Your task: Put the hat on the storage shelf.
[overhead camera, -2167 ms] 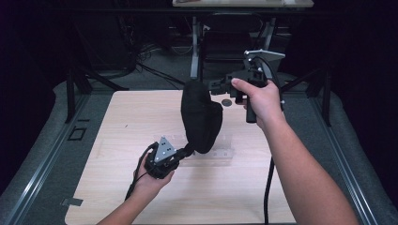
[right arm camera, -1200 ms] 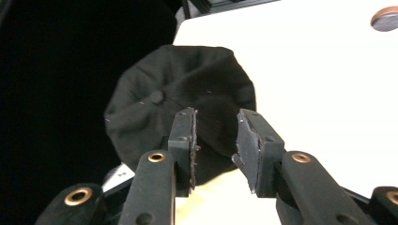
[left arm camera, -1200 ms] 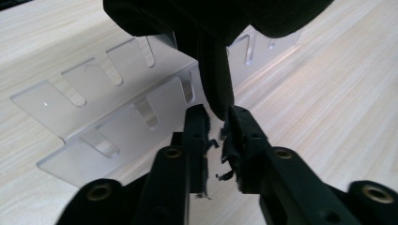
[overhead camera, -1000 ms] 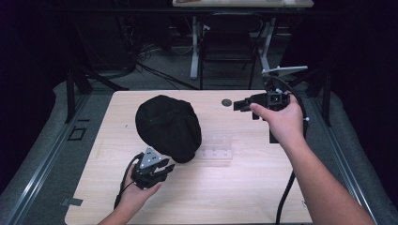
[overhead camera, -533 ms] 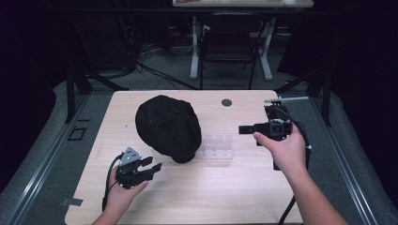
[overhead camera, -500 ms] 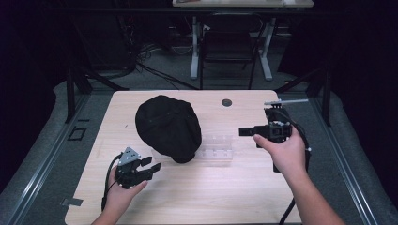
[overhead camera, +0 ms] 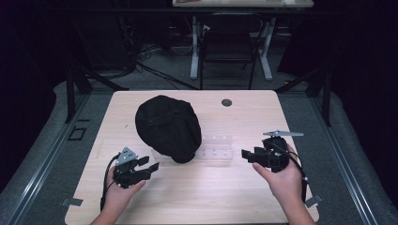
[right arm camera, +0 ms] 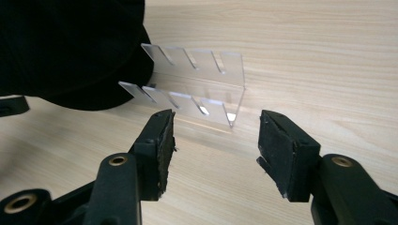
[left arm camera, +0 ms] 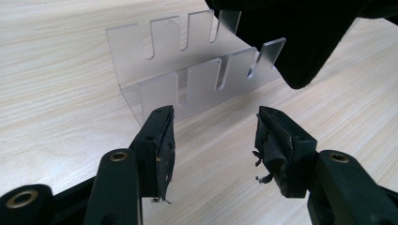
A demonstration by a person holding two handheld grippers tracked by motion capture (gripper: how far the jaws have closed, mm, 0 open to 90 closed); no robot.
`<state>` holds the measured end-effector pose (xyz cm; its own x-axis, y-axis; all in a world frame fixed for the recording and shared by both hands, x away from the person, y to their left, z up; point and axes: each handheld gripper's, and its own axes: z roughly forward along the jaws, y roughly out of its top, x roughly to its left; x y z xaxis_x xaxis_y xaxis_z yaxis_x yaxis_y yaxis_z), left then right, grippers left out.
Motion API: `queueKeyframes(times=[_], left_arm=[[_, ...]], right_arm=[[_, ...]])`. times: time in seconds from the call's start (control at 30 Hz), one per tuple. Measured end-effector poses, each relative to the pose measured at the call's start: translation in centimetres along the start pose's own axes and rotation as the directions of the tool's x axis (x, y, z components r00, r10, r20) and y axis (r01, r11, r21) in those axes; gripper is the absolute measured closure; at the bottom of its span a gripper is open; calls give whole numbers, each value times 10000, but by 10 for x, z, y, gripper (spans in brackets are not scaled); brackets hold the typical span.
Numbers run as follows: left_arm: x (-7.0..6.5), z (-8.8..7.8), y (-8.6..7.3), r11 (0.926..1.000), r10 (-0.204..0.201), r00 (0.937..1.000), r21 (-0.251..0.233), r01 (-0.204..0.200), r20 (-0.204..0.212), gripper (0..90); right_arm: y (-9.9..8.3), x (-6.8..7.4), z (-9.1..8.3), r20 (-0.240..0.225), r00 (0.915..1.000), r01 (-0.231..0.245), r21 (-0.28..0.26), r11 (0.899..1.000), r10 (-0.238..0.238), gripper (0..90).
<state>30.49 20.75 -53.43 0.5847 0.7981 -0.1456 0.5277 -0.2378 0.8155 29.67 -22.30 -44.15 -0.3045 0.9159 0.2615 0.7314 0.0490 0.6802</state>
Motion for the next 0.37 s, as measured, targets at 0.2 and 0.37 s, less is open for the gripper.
queueKeyframes(times=[0.2, 0.37], left_arm=[[-2, 3, -1, 9998, 194, 9998, -47, -195, -18, 468], [-3, 3, -2, 9997, 241, 9997, -56, -241, 27, 459]], right_arm=[[-25, -8, 9, 150, 9999, 20, -278, 9996, -16, 427], [-48, -22, 23, 447, 9990, -70, -202, 9998, 79, 421]])
